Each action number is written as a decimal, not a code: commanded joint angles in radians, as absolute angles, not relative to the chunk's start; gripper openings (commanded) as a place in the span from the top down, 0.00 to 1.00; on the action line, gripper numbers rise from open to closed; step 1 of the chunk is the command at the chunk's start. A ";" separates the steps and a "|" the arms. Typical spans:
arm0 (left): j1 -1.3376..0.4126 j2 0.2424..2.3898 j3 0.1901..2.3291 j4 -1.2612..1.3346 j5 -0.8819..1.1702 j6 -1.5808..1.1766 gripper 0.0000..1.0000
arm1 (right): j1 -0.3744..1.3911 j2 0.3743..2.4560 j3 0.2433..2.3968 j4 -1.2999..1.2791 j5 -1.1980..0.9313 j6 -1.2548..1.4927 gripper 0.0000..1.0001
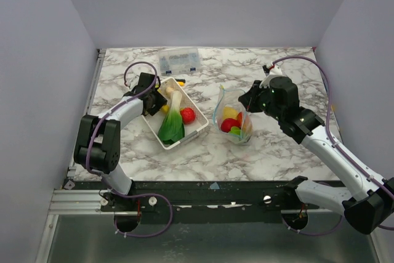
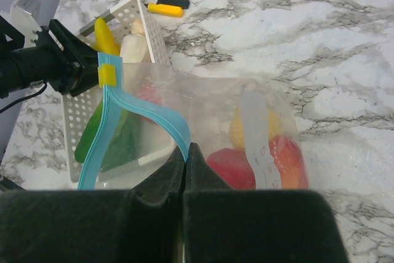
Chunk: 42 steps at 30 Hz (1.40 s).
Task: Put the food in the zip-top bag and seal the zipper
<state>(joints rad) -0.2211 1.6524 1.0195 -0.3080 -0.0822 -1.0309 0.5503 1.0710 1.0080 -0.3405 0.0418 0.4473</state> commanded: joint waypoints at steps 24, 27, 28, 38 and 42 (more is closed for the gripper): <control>-0.221 1.458 1.030 -0.313 -0.220 -0.883 1.00 | 0.547 1.072 1.006 -0.318 0.023 0.450 0.99; -0.222 1.366 0.997 -0.323 -0.233 -0.872 1.00 | 0.547 1.072 1.005 -0.312 0.019 0.451 0.99; -0.222 1.338 0.989 -0.329 -0.236 -0.868 1.00 | 0.546 1.073 1.005 -0.311 0.017 0.452 0.99; -0.229 1.109 0.978 -0.369 -0.218 -0.704 1.00 | 0.547 1.065 0.997 -0.311 0.011 0.451 0.99; -0.235 1.024 1.001 -0.344 0.011 -0.581 1.00 | 0.547 1.065 0.999 -0.310 0.010 0.451 0.99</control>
